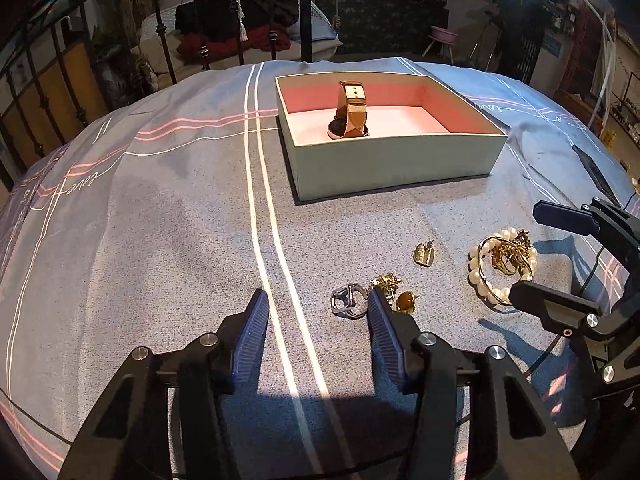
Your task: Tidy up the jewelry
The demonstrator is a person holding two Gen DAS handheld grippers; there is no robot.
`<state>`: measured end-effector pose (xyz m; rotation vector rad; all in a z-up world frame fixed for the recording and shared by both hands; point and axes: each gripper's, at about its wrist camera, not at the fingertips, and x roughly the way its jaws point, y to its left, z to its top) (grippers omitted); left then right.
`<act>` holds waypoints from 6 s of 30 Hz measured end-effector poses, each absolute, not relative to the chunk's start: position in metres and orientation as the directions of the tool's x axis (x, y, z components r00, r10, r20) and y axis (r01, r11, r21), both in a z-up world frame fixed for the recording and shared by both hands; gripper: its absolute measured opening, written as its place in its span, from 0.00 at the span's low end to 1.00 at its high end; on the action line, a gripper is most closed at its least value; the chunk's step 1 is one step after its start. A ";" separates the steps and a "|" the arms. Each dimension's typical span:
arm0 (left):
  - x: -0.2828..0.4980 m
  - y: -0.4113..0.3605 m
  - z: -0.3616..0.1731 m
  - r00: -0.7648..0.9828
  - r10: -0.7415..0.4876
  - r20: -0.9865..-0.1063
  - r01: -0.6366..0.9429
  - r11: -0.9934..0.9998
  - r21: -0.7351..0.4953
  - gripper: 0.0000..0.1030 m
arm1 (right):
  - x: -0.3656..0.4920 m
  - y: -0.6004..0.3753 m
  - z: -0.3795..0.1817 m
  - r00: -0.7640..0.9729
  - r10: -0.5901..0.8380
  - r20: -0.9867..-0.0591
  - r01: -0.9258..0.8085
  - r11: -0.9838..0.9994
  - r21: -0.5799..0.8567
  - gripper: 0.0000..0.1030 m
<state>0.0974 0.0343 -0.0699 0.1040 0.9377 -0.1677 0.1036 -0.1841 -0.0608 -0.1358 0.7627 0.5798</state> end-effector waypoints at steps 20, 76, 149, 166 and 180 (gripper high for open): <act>0.094 0.028 -0.063 0.597 -0.146 -0.789 0.221 0.975 -0.013 0.19 | 0.104 -0.177 -0.067 0.535 0.466 -0.705 -0.587 0.805 0.086 0.31; 0.087 0.015 -0.051 0.614 -0.173 -0.770 0.235 0.971 -0.030 0.19 | 0.096 -0.176 -0.067 0.473 0.518 -0.713 -0.610 0.776 0.160 0.09; 0.144 -0.009 0.014 0.697 -0.236 -0.677 0.293 0.956 -0.033 0.19 | 0.151 -0.204 0.012 0.634 0.549 -0.544 -0.570 0.808 0.151 0.04; 0.231 -0.028 -0.008 0.612 -0.263 -0.745 0.275 0.955 -0.111 0.19 | 0.225 -0.198 -0.013 0.659 0.413 -0.628 -0.454 0.885 0.105 0.04; 0.257 -0.026 -0.033 0.543 -0.263 -0.798 0.240 0.959 -0.153 0.19 | 0.230 -0.189 -0.043 0.598 0.406 -0.692 -0.471 0.876 0.107 0.04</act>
